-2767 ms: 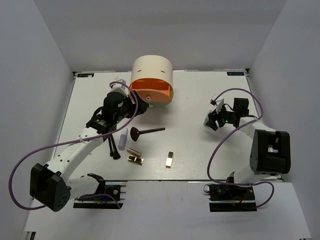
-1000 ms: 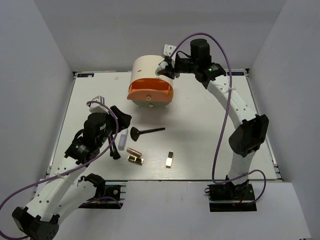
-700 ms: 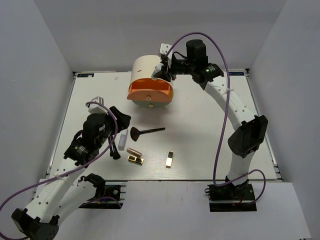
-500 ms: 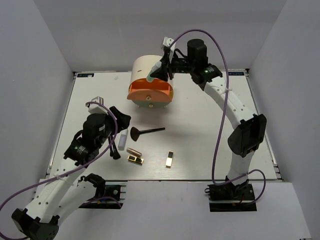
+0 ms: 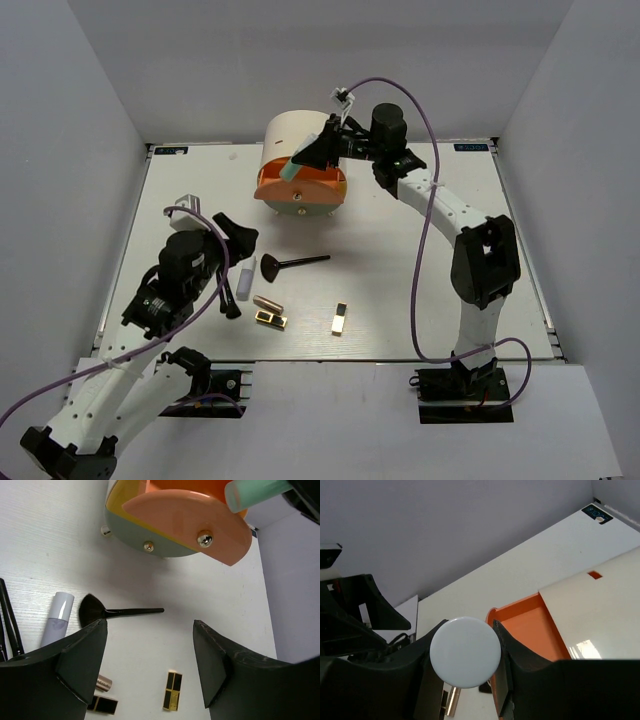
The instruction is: Organize the makeup
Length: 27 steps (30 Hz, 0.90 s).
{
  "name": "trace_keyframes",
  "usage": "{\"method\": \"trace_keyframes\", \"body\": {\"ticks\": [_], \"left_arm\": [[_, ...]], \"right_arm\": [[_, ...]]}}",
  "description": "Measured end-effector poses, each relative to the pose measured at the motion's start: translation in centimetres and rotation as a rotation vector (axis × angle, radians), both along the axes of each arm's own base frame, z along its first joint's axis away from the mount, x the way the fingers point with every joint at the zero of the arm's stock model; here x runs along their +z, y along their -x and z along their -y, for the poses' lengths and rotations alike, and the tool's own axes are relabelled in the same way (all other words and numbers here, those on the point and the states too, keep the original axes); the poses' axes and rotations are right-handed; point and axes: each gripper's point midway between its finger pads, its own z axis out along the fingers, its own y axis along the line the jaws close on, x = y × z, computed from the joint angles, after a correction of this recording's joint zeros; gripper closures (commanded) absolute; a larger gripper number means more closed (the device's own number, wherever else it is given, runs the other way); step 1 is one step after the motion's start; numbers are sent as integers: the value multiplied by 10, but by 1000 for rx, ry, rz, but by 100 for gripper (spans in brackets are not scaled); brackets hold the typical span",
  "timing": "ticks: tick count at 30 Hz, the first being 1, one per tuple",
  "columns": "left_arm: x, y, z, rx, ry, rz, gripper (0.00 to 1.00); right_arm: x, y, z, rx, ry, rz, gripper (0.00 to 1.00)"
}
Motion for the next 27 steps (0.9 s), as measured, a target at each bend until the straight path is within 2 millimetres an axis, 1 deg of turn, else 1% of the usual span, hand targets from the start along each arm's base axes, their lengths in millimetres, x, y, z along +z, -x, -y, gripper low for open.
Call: {"method": "trace_keyframes", "body": {"ticks": [3,6,10,15,22,27], "left_arm": [[5,-5,2,-1,3,15,20],[18,-14,7,-11,-7,48,18],[38,-32,18,-55,-45,144,14],[59,-51,30,-139,-170,307,10],[90,-78,47,-247,-416,517,8],[99,-82,54,-307,-533,612,7]], "right_arm": [[0,-7,1,-47,-37,-58,100],[8,-15,3,-90,-77,-99,100],[19,-22,6,-125,-128,-140,100],[20,-31,10,-166,-159,-230,100],[17,-42,16,-218,-181,-359,100],[10,-47,18,-255,-181,-455,100]]}}
